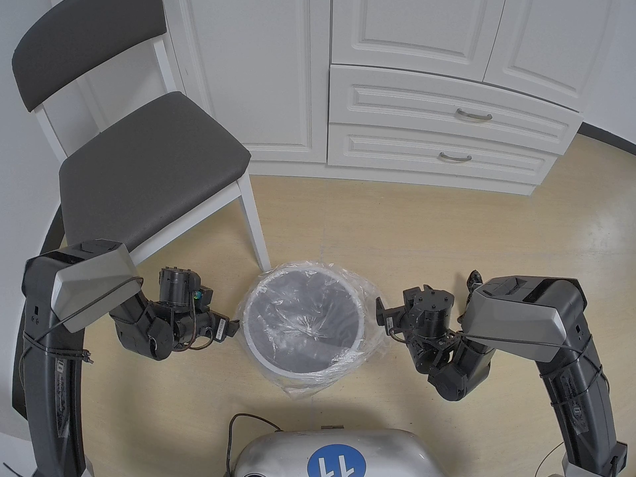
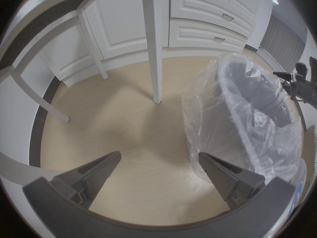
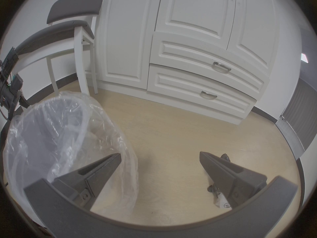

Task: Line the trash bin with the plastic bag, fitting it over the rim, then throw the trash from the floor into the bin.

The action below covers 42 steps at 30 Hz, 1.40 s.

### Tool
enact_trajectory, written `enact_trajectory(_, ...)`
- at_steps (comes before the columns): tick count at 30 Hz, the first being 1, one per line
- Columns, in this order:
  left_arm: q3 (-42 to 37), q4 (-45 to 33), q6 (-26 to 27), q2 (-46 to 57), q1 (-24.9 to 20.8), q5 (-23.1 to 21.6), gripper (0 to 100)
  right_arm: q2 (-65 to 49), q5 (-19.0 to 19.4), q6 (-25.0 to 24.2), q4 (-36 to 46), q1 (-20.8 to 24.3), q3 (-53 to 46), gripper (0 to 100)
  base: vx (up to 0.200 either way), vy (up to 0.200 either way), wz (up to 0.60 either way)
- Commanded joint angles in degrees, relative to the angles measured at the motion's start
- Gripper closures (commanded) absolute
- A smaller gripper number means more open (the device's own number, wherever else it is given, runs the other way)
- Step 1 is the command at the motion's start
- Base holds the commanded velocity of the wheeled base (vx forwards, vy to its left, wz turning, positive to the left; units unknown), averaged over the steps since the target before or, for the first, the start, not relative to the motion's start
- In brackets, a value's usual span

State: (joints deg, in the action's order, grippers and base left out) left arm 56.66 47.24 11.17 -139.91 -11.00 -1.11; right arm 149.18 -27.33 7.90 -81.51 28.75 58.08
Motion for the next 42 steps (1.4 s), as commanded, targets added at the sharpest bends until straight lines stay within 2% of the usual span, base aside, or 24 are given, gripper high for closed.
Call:
enact_trajectory(1,3.1,-1.0,-0.4,-4.5,0.2,0.5,0,1.9,0.7,0.0,0.2,0.0,-0.2,0,0.0,0.0,0.0)
enact_trajectory(14,7.8,-4.9,-3.1,-6.8,0.4,0.8,0,5.2,2.5,-0.9,1.7,-0.1,1.1,0,0.0,0.0,0.0)
enact_trajectory(16,9.1,-4.1,-3.7,-7.6,0.4,1.5,0,5.4,2.5,-1.0,1.7,-0.2,1.8,0,0.0,0.0,0.0)
enact_trajectory(18,11.9,-4.6,-6.9,-9.2,0.3,6.2,0,6.0,2.4,-1.0,1.7,-1.1,3.3,0,0.0,0.0,0.0)
enact_trajectory(20,12.4,-4.3,-7.5,-9.4,0.1,7.3,0,6.1,2.4,-1.0,2.0,-1.5,3.8,0,0.0,0.0,0.0)
enact_trajectory(30,11.5,-3.3,-7.1,-9.0,0.0,7.7,0,5.1,2.1,-0.7,3.1,-3.1,4.3,0,0.0,0.0,0.0)
enact_trajectory(34,7.0,-3.3,-6.6,-5.3,0.1,5.5,0,-1.0,2.2,-0.7,3.1,-2.5,-0.2,0,0.0,0.0,0.0)
enact_trajectory(36,2.6,-3.3,-5.3,-0.8,0.4,-0.1,0,-5.7,2.9,-0.5,3.3,-1.7,-5.7,0,0.0,0.0,0.0)
enact_trajectory(38,1.1,-3.3,-4.5,0.9,0.5,-1.5,0,-6.9,3.3,-0.6,3.2,-1.4,-7.0,0,0.0,0.0,0.0)
enact_trajectory(39,-1.7,-3.3,-2.0,4.2,1.2,-3.1,0,-9.0,4.8,-0.6,3.2,-1.1,-9.4,0,0.0,0.0,0.0)
enact_trajectory(40,-2.1,-3.3,-1.6,4.6,1.3,-3.3,0,-9.3,5.0,-0.6,3.1,-1.0,-9.6,0,0.0,0.0,0.0)
enact_trajectory(42,-5.2,-3.3,2.5,8.2,2.4,-3.5,0,-11.5,5.5,-0.5,3.0,-0.8,-11.4,0,0.0,0.0,0.0)
